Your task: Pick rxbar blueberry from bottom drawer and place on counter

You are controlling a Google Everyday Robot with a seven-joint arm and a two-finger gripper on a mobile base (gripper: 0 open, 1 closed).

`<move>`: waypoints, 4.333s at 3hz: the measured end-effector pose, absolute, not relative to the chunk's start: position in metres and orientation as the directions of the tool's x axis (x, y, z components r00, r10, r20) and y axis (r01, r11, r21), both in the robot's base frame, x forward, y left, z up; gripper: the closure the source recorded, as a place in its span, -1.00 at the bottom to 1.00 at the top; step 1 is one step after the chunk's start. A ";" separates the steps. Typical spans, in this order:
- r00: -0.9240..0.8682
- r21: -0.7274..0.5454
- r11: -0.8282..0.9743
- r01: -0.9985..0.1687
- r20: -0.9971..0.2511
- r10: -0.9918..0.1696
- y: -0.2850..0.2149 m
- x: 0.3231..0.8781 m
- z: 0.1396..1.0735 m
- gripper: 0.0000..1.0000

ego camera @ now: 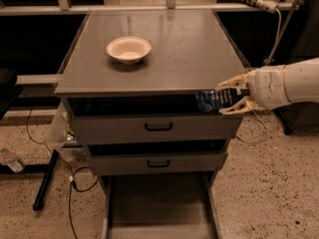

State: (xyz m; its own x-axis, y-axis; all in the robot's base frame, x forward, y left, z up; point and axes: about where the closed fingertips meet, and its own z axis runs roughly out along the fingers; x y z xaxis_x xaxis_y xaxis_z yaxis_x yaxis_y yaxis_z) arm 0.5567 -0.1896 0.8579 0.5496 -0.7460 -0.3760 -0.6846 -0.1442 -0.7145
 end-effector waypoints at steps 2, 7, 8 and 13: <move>0.582 -0.718 -0.125 -0.685 -0.436 -0.686 -0.173 0.644 0.885 1.00; 0.313 -0.570 0.252 -0.782 -0.709 -0.631 -0.120 0.745 0.894 1.00; 0.234 -0.529 0.333 -0.780 -0.741 -0.629 -0.116 0.756 0.885 1.00; 0.225 -0.523 0.346 -0.779 -0.748 -0.624 -0.115 0.758 0.885 -1.00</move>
Offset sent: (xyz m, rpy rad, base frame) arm 0.1566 0.0241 0.0785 0.1705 -0.0261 0.0660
